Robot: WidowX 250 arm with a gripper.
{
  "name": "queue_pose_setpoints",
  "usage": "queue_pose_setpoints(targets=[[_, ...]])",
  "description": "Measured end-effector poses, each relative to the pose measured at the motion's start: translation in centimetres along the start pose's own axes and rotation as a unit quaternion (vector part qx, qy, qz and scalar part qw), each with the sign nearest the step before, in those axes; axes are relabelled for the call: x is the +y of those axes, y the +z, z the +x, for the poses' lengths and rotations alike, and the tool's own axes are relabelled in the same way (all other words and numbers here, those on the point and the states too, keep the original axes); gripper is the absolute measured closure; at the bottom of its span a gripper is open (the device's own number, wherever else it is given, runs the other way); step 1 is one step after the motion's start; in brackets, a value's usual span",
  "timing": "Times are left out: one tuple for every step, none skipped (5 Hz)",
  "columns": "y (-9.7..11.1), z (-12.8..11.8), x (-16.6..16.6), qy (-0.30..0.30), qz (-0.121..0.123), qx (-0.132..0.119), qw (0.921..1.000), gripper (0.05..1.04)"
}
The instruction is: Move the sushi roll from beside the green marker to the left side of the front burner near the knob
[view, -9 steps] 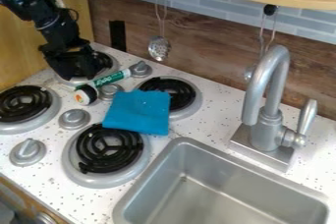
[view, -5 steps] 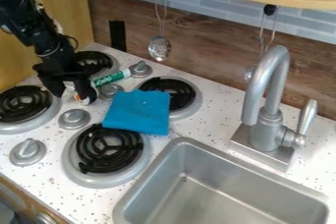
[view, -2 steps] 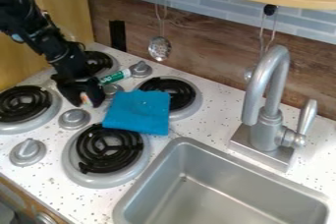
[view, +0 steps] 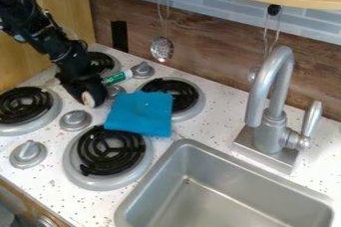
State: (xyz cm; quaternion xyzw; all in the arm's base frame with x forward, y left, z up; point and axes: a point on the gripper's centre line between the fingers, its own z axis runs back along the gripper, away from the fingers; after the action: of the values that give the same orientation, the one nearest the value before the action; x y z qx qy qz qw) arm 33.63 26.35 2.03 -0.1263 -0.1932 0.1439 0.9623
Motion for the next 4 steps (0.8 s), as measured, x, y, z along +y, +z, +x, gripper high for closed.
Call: queue_pose_setpoints(targets=[[0.0,-0.1,0.2,-0.003,0.003,0.0,1.0,0.434],[0.2,-0.9,0.3,-0.008,0.029,-0.006,0.9995,0.439],[2.1,-2.4,-0.8,-0.022,0.067,-0.023,0.9973,0.439],[3.7,-3.4,-2.7,-0.046,0.065,-0.032,0.9963,0.44]])
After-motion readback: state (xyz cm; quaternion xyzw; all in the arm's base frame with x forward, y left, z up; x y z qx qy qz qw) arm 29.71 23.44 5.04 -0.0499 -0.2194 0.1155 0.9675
